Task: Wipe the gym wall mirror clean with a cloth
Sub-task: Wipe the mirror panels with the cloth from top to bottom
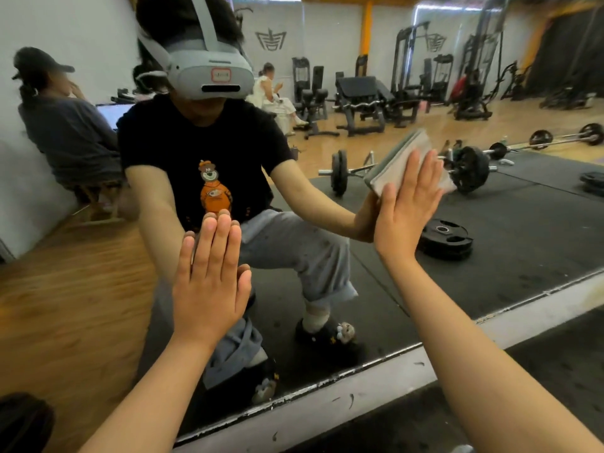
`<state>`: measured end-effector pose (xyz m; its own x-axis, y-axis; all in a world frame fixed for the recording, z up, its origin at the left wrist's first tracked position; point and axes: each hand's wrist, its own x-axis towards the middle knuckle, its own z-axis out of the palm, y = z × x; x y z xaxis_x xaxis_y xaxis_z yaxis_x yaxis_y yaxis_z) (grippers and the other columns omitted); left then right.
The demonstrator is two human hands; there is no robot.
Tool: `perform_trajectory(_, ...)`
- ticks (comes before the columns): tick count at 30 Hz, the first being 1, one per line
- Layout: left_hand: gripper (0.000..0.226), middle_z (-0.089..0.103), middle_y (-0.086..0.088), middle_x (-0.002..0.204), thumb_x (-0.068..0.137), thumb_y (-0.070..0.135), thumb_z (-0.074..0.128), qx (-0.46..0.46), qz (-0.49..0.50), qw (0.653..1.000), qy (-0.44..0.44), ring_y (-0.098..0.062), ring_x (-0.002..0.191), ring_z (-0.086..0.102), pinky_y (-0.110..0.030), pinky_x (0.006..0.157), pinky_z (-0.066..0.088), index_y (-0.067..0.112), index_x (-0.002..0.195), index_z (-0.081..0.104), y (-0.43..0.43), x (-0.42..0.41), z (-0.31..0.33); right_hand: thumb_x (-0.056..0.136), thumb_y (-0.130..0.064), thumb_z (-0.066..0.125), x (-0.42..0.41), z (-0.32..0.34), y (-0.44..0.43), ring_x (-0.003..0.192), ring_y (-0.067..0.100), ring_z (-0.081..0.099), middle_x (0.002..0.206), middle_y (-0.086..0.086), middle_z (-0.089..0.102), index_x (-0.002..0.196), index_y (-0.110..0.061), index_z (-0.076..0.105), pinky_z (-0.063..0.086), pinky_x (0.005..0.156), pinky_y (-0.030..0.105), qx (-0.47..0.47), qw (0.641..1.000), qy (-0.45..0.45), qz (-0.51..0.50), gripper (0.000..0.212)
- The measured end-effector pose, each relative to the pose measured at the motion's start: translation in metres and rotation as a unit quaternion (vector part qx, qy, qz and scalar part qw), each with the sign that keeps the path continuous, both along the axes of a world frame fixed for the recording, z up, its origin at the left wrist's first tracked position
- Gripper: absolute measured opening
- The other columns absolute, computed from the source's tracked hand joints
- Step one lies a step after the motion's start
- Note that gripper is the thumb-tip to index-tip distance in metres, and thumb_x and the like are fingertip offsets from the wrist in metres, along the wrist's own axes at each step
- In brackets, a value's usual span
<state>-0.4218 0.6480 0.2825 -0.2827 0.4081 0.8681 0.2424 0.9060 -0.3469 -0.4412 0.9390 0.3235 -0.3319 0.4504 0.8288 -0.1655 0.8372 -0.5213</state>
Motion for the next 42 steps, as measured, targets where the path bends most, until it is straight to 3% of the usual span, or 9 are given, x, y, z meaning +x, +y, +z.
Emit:
perform_trajectory(4, 0.067, -0.011, -0.012, 0.165, 0.102, 0.033, 0.027, 0.002, -0.002, 1.000, -0.001, -0.026, 0.153, -0.008, -0.042, 0.124, -0.005, 0.002, 0.157, 0.003, -0.001, -0.001, -0.002, 0.104, -0.037, 0.023, -0.003, -0.053, -0.007, 0.151, 0.029, 0.007, 0.164, 0.016, 0.012, 0.153, -0.019, 0.010, 0.000, 0.120, 0.047, -0.082, 0.996, -0.009, -0.015, 0.054)
perform_trajectory(7, 0.067, -0.012, -0.010, 0.165, 0.102, 0.033, 0.027, 0.005, -0.011, 1.000, 0.000, -0.025, 0.153, -0.008, -0.042, 0.124, -0.005, 0.003, 0.157, 0.002, -0.001, -0.002, -0.002, 0.101, -0.040, 0.020, 0.006, -0.114, -0.006, 0.151, 0.029, 0.006, 0.164, 0.015, 0.008, 0.153, -0.017, 0.010, -0.004, 0.120, 0.031, -0.160, 0.986, -0.053, -0.002, 0.057)
perform_trajectory(9, 0.067, -0.014, -0.010, 0.165, 0.102, 0.033, 0.027, 0.006, -0.011, 1.000, 0.000, -0.024, 0.153, -0.009, -0.042, 0.124, -0.004, 0.003, 0.157, 0.001, -0.001, -0.003, -0.002, 0.099, -0.045, 0.015, 0.013, -0.143, -0.006, 0.152, 0.031, 0.005, 0.164, 0.015, 0.005, 0.152, -0.019, 0.008, 0.001, 0.122, 0.035, -0.220, 0.972, -0.083, -0.004, 0.060)
perform_trajectory(12, 0.068, -0.016, -0.009, 0.165, 0.103, 0.033, 0.027, 0.007, -0.009, 1.000, -0.006, -0.024, 0.153, -0.011, -0.042, 0.124, -0.005, 0.003, 0.157, -0.001, -0.001, -0.002, -0.002, 0.099, -0.048, 0.014, 0.012, -0.143, -0.008, 0.153, 0.030, 0.004, 0.165, 0.015, 0.004, 0.156, -0.010, 0.007, 0.004, 0.123, 0.041, -0.300, 0.950, -0.080, -0.017, 0.068)
perform_trajectory(15, 0.068, -0.016, -0.010, 0.164, 0.103, 0.034, 0.027, 0.006, -0.008, 1.000, -0.009, -0.025, 0.153, -0.011, -0.042, 0.124, -0.005, 0.003, 0.157, -0.002, 0.000, -0.001, 0.000, 0.108, -0.030, 0.024, 0.006, -0.113, -0.012, 0.153, 0.028, -0.003, 0.166, 0.012, -0.003, 0.157, -0.012, 0.000, -0.003, 0.121, 0.037, -0.379, 0.921, -0.087, -0.022, 0.057)
perform_trajectory(22, 0.068, -0.003, -0.014, 0.166, 0.102, 0.034, 0.031, 0.004, -0.001, 1.000, -0.006, -0.028, 0.153, -0.001, -0.044, 0.124, -0.001, 0.001, 0.157, 0.007, 0.000, 0.000, -0.001, 0.097, -0.039, 0.019, 0.009, 0.005, -0.010, 0.153, 0.029, -0.007, 0.165, 0.014, -0.006, 0.157, -0.016, 0.003, -0.008, 0.119, 0.044, -0.166, 0.984, -0.070, 0.001, 0.066)
perform_trajectory(28, 0.068, 0.005, -0.016, 0.165, 0.101, 0.034, 0.034, 0.001, -0.002, 1.000, -0.004, -0.030, 0.153, 0.004, -0.045, 0.125, 0.003, 0.000, 0.156, 0.013, 0.001, 0.001, -0.001, 0.104, -0.042, 0.018, -0.005, 0.093, 0.013, 0.153, 0.027, -0.004, 0.166, 0.012, 0.000, 0.158, -0.019, 0.010, -0.006, 0.119, 0.054, -0.054, 0.998, -0.002, -0.027, 0.060)
perform_trajectory(34, 0.068, 0.003, -0.015, 0.166, 0.100, 0.033, 0.034, 0.006, -0.009, 1.000, -0.003, -0.029, 0.153, 0.003, -0.045, 0.125, 0.002, 0.000, 0.156, 0.013, 0.000, 0.000, -0.001, 0.102, -0.046, 0.016, -0.009, 0.071, 0.029, 0.153, 0.029, 0.002, 0.166, 0.012, 0.007, 0.157, -0.020, 0.010, 0.000, 0.119, 0.061, -0.027, 0.999, 0.011, -0.025, 0.061)
perform_trajectory(42, 0.069, -0.003, -0.011, 0.166, 0.100, 0.032, 0.032, 0.014, -0.022, 1.000, 0.005, -0.026, 0.153, -0.002, -0.043, 0.125, 0.000, 0.002, 0.157, 0.008, 0.002, -0.003, -0.004, 0.100, -0.047, 0.014, -0.004, -0.013, 0.042, 0.153, 0.027, 0.002, 0.166, 0.012, 0.006, 0.157, -0.017, 0.014, -0.001, 0.121, 0.054, -0.126, 0.991, -0.014, -0.028, 0.065)
